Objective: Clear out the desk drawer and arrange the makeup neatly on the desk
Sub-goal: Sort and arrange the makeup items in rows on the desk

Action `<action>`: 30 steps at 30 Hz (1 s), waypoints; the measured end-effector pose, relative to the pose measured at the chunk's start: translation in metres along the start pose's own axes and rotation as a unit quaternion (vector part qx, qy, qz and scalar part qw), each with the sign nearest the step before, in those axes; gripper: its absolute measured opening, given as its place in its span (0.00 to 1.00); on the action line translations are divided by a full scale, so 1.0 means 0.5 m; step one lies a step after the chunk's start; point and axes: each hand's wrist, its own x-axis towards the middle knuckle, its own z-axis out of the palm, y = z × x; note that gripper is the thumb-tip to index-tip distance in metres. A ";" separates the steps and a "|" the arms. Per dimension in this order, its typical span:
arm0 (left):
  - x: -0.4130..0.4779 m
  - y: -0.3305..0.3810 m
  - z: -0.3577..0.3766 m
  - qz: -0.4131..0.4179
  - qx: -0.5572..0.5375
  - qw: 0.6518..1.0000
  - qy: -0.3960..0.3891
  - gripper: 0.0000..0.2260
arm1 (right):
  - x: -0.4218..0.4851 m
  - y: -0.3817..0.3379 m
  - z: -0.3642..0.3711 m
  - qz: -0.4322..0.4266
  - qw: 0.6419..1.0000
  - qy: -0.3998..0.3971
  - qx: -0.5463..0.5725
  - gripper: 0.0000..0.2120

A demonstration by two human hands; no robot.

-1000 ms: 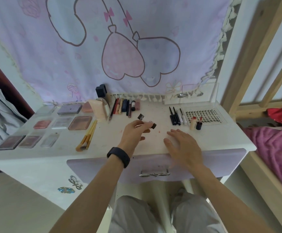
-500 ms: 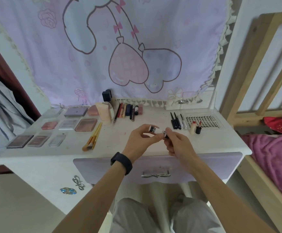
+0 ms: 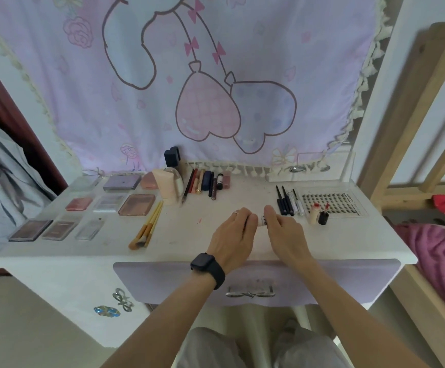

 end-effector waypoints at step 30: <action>0.049 -0.042 0.064 -0.169 -0.159 0.968 0.092 0.22 | 0.026 0.051 -0.005 -0.072 0.993 0.003 0.092 0.05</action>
